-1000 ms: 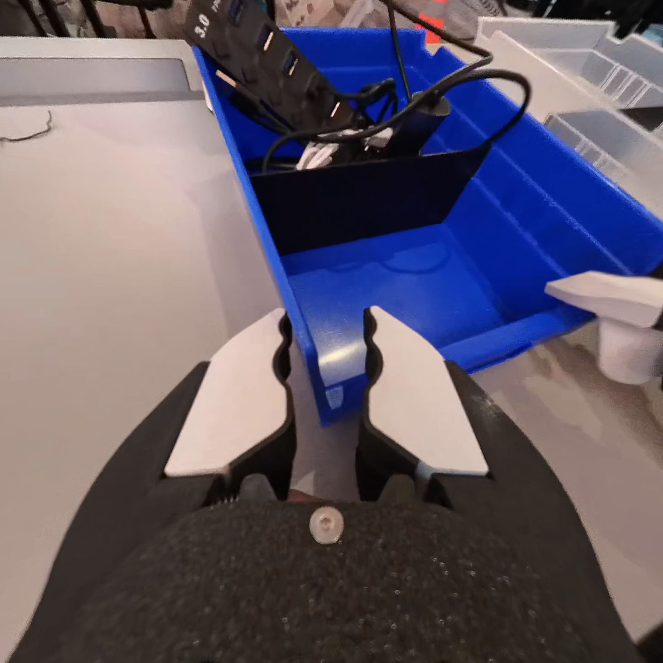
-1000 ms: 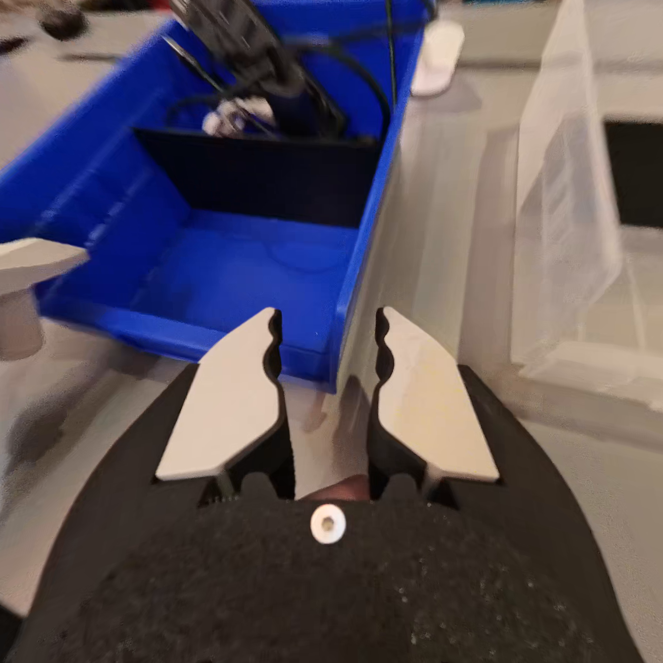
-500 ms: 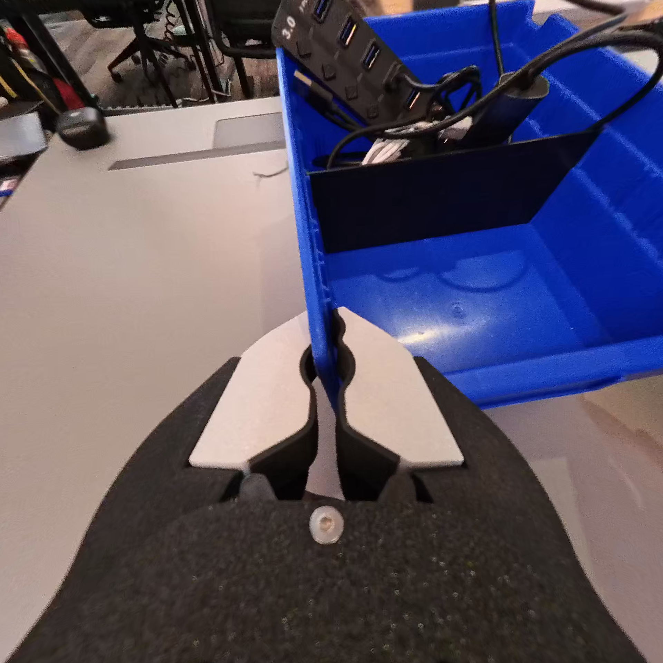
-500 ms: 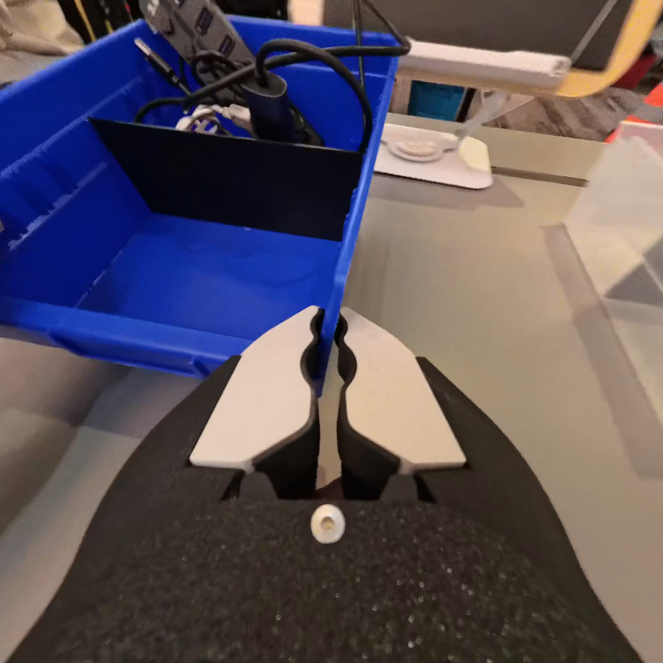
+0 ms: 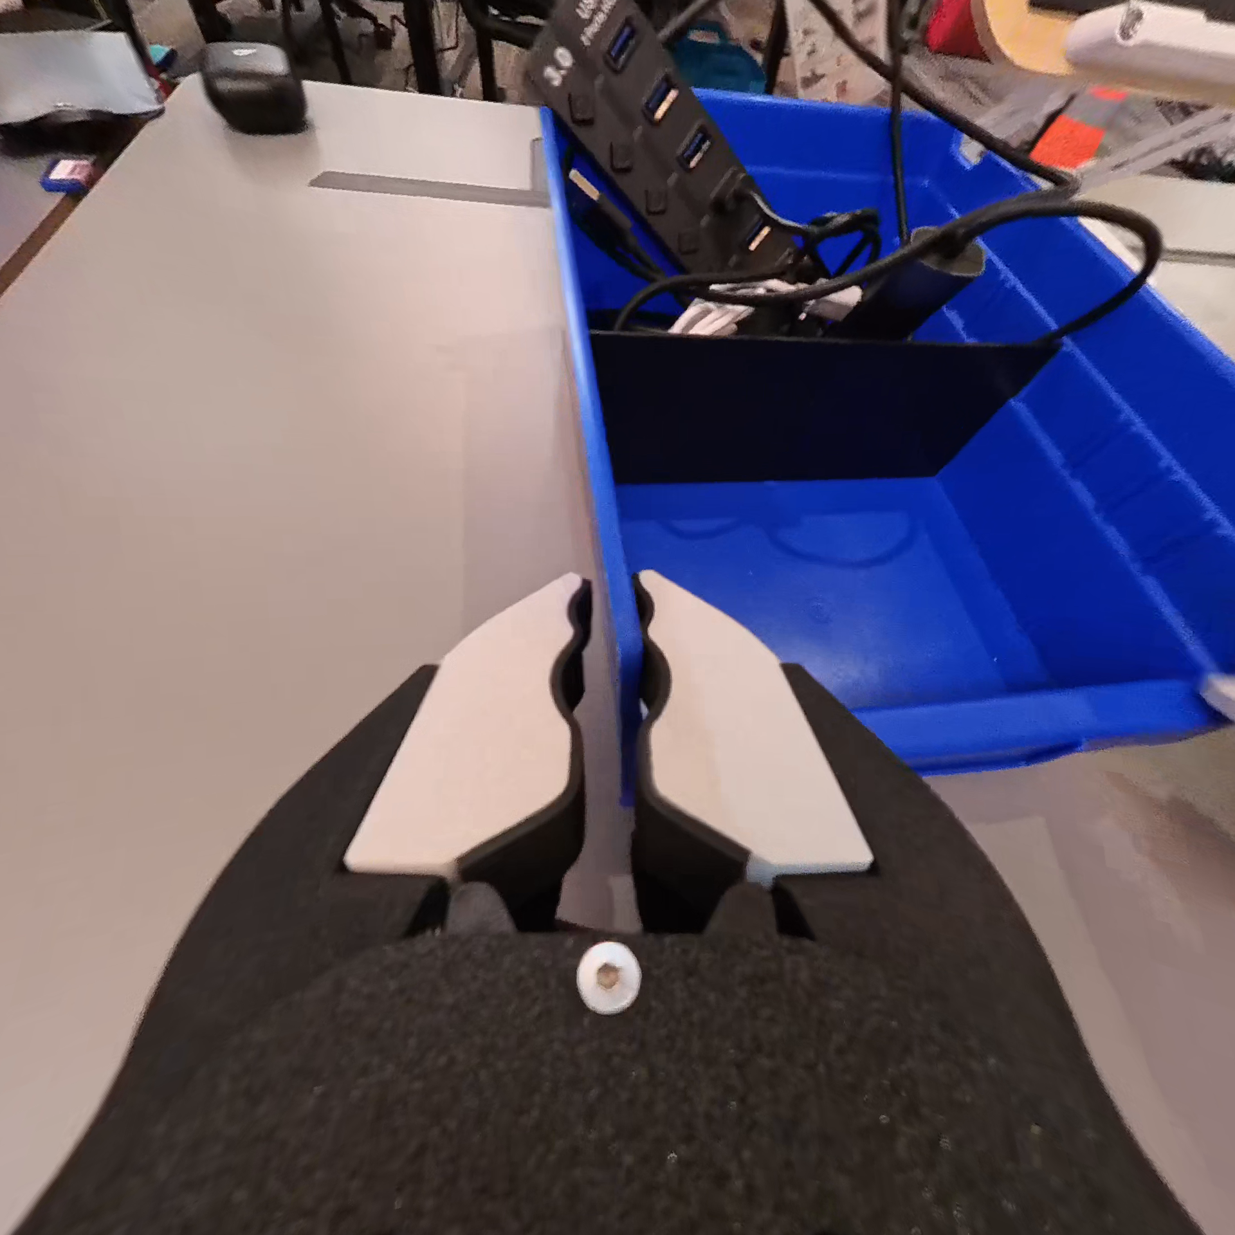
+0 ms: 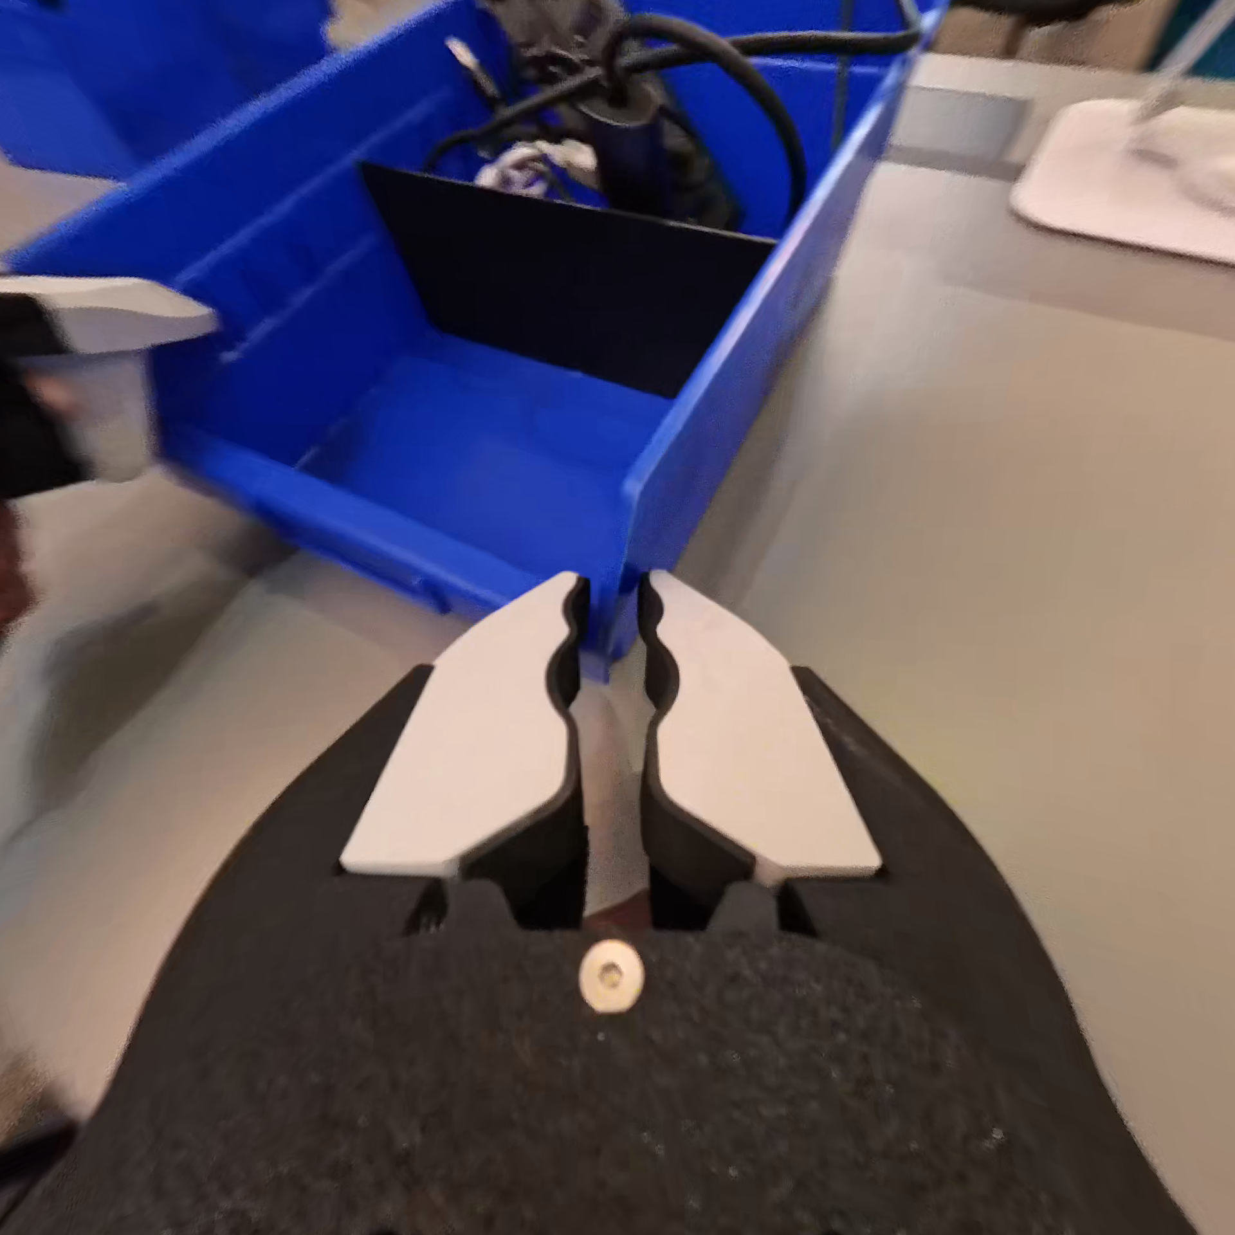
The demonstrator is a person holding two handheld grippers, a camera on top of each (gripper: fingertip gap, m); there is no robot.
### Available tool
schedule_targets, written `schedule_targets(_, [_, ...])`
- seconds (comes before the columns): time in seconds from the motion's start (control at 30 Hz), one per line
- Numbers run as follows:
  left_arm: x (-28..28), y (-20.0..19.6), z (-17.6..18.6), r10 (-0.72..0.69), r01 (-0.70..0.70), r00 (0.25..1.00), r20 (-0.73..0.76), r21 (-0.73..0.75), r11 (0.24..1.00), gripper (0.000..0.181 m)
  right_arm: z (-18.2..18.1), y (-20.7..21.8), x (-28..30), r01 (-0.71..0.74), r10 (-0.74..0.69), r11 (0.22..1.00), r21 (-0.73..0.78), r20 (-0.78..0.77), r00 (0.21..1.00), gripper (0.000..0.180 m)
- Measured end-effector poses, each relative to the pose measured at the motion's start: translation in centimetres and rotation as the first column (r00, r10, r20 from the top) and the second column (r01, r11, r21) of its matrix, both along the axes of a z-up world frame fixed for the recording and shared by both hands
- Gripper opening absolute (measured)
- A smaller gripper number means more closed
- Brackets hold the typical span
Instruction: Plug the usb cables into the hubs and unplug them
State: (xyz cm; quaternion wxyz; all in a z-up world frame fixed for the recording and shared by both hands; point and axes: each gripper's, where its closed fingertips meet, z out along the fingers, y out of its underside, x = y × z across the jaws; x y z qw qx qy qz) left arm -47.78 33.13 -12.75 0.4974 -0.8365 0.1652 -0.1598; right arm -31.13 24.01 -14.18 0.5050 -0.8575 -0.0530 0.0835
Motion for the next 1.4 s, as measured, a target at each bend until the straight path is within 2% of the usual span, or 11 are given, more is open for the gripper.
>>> schedule_targets(0.07, [-0.4,0.2,0.0,0.025,-0.025,0.999,0.025,-0.009,1.000,0.015,0.7,-2.9,-1.7,-0.233,0.230,0.972,-0.014,-0.108,0.967,0.035])
schedule_targets(0.1, [-0.3,0.2,0.0,0.018,-0.017,0.999,0.038,-0.011,1.000,0.015,0.9,-4.6,-1.8,-0.330,0.324,0.944,-0.024,-0.139,0.936,0.033])
schedule_targets(0.27, [-0.7,0.5,0.0,0.038,-0.038,0.999,0.037,-0.014,0.999,0.017,3.0,-12.7,2.5,-0.549,0.548,0.833,0.065,-0.227,0.805,0.047])
schedule_targets(0.5, [-1.4,0.5,0.3,0.041,-0.040,0.998,-0.039,0.013,0.999,0.025,2.6,-16.0,19.7,-0.165,0.199,0.975,0.149,-0.257,0.946,0.041])
schedule_targets(0.67, [-2.1,-1.6,2.2,0.113,-0.115,0.992,0.055,0.029,0.993,0.025,5.4,-16.4,30.4,0.131,-0.102,0.945,0.300,-0.111,0.989,0.041])
schedule_targets(0.8, [-3.6,-6.9,0.7,0.160,-0.160,0.987,-0.007,-0.016,0.987,0.027,4.4,-17.6,35.9,0.285,-0.259,0.924,0.256,-0.130,0.957,0.042])
schedule_targets(0.97, [1.0,-10.3,1.1,0.002,-0.001,0.990,0.141,-0.008,1.000,0.032,2.0,-17.3,39.1,0.341,-0.331,0.929,0.148,-0.087,0.940,0.044])
schedule_targets(1.07, [2.8,-10.0,0.5,-0.069,0.065,0.993,0.092,0.046,0.997,0.039,1.7,-16.7,40.7,0.391,-0.385,0.912,0.124,-0.070,0.920,0.043])
schedule_targets(1.13, [4.2,-10.6,0.0,-0.160,0.159,0.986,0.052,0.035,0.987,0.029,2.0,-16.8,41.2,0.404,-0.396,0.905,0.137,-0.079,0.915,0.035])
schedule_targets(1.2, [5.1,-11.2,-0.2,-0.229,0.229,0.973,0.013,0.016,0.973,0.008,1.9,-17.2,40.8,0.360,-0.346,0.926,0.116,-0.122,0.930,0.008])
schedule_targets(1.4, [5.7,-11.7,-0.6,-0.261,0.261,0.964,-0.045,0.005,0.965,0.000,0.6,-17.6,40.4,0.343,-0.326,0.939,0.041,-0.220,0.919,0.003])
